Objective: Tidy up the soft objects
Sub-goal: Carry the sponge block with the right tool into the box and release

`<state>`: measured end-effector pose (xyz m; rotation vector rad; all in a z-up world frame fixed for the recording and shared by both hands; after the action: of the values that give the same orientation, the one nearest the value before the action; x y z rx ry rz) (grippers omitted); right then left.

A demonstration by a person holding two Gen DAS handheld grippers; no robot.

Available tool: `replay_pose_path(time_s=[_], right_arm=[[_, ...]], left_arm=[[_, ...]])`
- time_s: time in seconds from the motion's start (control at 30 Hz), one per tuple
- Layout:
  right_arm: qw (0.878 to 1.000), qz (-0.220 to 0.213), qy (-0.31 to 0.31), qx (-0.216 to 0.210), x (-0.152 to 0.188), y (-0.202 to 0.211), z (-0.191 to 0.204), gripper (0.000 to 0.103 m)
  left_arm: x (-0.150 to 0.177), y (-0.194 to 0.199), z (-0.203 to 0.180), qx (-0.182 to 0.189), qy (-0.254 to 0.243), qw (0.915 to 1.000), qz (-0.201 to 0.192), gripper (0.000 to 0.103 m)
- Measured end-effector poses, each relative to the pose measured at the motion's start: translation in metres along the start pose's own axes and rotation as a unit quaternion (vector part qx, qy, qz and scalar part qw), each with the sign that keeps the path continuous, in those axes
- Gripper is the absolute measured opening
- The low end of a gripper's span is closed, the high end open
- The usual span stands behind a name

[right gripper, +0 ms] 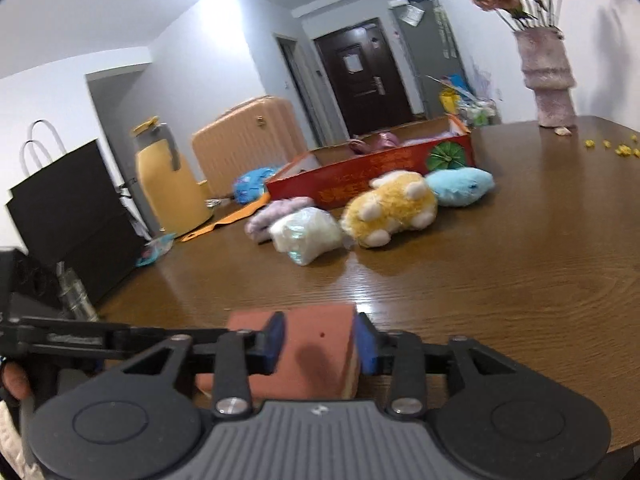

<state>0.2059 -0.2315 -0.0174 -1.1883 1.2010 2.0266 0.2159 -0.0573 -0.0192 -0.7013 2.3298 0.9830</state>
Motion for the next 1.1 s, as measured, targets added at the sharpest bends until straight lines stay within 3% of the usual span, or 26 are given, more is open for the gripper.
replay_pose_path(time_s=[0.07,0.2,0.4,0.47,0.63,0.73,0.9,1.1], right_arm=[[1.0,0.002,-0.004,0.02,0.004,-0.003,-0.007,0.048],[0.999,0.002,-0.029,-0.016,0.01,-0.008,-0.008,0.047],[0.999,-0.006,-0.028,-0.018,0.012,-0.017,-0.009,0.045],[0.999,-0.003,-0.035,-0.031,0.011,-0.017,-0.009,0.036],[0.999,-0.001,-0.007,-0.033,0.005,-0.018,-0.005,0.035],[0.999,-0.012,0.017,-0.027,-0.028,-0.026,-0.009,0.035],[0.994,-0.072,0.078,-0.019,-0.126,-0.042,-0.018,0.034],[0.995,-0.077,0.064,-0.001,-0.206,-0.1,-0.059,0.034]], left_arm=[[0.001,0.001,0.004,-0.009,-0.002,1.0,0.0,0.047],[0.005,-0.002,0.009,-0.001,0.01,0.9999,0.009,0.047],[0.006,-0.009,0.01,0.015,0.021,0.9995,0.017,0.046],[0.005,-0.009,0.01,0.013,0.024,0.9994,0.022,0.045],[-0.005,-0.012,0.002,0.002,-0.012,0.9999,0.007,0.039],[-0.043,-0.017,-0.01,0.009,-0.031,0.9994,-0.006,0.036],[-0.147,-0.022,-0.045,0.024,-0.077,0.9949,-0.061,0.036],[-0.244,-0.081,-0.046,0.011,-0.059,0.9973,-0.043,0.032]])
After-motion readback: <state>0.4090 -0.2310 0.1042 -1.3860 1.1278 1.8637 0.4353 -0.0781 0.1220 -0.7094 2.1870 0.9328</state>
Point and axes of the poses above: each gripper's, at about its wrist camera, not at the fingertips, and y roughly against the way its jaws point, z to its left, x to its underside, the point moved 8 cm from there along -y, roughly the way its jaws point, and after that the axes turned 8 degrees about y, right-handed, at the moved point
